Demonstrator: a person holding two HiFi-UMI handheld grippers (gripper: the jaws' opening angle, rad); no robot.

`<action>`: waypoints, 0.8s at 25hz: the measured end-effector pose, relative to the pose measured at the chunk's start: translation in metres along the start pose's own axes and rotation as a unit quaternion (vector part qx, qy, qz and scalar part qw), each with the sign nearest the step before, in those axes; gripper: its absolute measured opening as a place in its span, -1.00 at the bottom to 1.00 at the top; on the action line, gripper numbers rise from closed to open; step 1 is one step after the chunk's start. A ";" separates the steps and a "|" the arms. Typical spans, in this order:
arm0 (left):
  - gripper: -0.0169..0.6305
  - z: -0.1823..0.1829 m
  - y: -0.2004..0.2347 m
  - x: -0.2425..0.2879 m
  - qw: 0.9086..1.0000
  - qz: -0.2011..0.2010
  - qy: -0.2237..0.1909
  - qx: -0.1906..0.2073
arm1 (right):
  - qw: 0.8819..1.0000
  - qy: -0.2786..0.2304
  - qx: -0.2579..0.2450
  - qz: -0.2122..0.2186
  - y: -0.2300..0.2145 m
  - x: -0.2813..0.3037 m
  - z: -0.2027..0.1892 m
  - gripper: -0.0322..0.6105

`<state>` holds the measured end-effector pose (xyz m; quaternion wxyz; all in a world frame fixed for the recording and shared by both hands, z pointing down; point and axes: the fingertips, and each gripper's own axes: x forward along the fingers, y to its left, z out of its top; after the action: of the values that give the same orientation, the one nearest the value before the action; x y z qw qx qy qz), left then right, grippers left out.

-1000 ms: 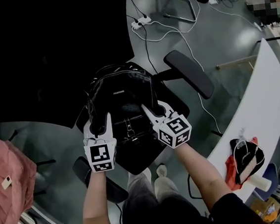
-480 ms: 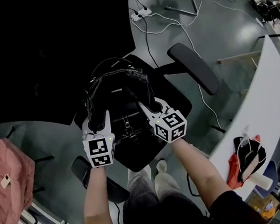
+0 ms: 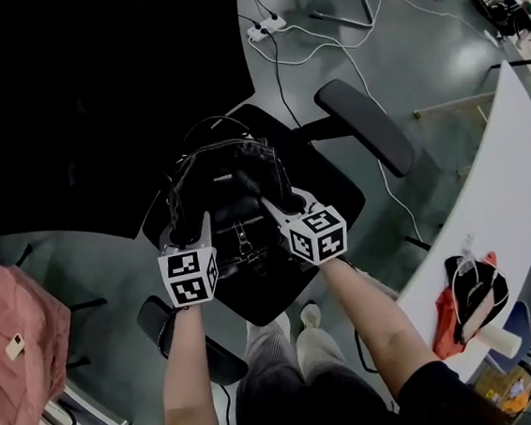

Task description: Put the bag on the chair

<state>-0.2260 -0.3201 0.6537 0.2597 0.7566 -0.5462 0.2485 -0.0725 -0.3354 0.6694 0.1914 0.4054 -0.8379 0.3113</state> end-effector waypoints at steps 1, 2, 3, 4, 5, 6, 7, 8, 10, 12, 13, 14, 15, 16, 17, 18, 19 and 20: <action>-0.42 -0.001 -0.001 0.002 1.000 0.000 0.002 0.002 | 1.000 0.001 0.003 -0.006 -0.002 0.000 -0.003 -0.54; -0.41 0.000 -0.001 0.003 1.000 0.002 0.002 0.008 | 1.000 0.000 0.003 -0.011 -0.004 0.000 -0.003 -0.53; -0.40 0.001 0.000 0.004 1.000 0.004 0.002 0.012 | 1.000 0.001 0.003 -0.014 -0.005 0.001 -0.003 -0.51; -0.39 0.001 0.001 0.004 1.000 0.006 0.002 0.013 | 1.000 0.002 0.002 -0.017 -0.006 0.001 -0.002 -0.48; -0.38 0.001 0.002 0.004 1.000 0.009 0.002 0.013 | 1.000 0.005 0.002 -0.019 -0.007 0.002 -0.002 -0.44; -0.36 0.001 0.004 0.004 1.000 0.012 0.003 0.013 | 1.000 0.009 0.003 -0.021 -0.008 0.002 -0.002 -0.41; -0.31 0.001 0.005 0.003 1.000 0.015 0.004 0.013 | 1.000 0.012 0.005 -0.023 -0.009 0.002 -0.002 -0.38; -0.28 0.001 0.005 0.003 1.000 0.016 0.005 0.013 | 1.000 0.015 0.007 -0.025 -0.009 0.002 -0.003 -0.35; -0.25 0.001 0.006 0.001 1.000 0.021 0.007 0.012 | 0.999 0.020 0.010 -0.028 -0.008 0.000 -0.004 -0.29; -0.13 0.003 0.007 -0.003 0.999 0.031 0.007 0.014 | 0.999 0.029 0.005 -0.031 -0.006 -0.002 -0.005 -0.19; 0.03 0.004 0.008 -0.006 0.999 0.035 0.007 0.017 | 0.999 0.033 0.001 -0.032 -0.005 -0.003 -0.006 -0.08; 0.04 0.005 0.008 -0.008 0.999 0.036 0.007 0.020 | 0.999 0.037 -0.002 -0.034 -0.005 -0.004 -0.006 -0.07; 0.06 0.005 0.007 -0.010 0.999 0.035 0.008 0.022 | 0.998 0.039 -0.003 -0.039 -0.006 -0.005 -0.005 -0.03; 0.07 0.006 0.006 -0.012 0.999 0.033 0.007 0.022 | 0.998 0.041 -0.004 -0.046 -0.007 -0.007 -0.004 0.00; 0.07 0.007 0.005 -0.015 0.999 0.032 0.006 0.022 | 0.998 0.042 -0.005 -0.054 -0.008 -0.010 -0.003 0.02; 0.07 0.008 0.005 -0.018 0.999 0.031 0.005 0.022 | 0.997 0.041 -0.005 -0.062 -0.010 -0.013 -0.001 0.04; 0.07 0.010 0.004 -0.021 0.999 0.031 0.002 0.021 | 0.997 0.040 -0.004 -0.068 -0.011 -0.017 0.002 0.05; 0.07 0.013 0.003 -0.024 0.999 0.030 -0.001 0.021 | 0.997 0.036 -0.004 -0.072 -0.011 -0.021 0.006 0.05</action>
<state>-0.2347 -0.3128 0.6291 0.2354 0.7452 -0.5639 0.2669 -0.0515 -0.3330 0.6575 0.2451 0.4520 -0.8006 0.3076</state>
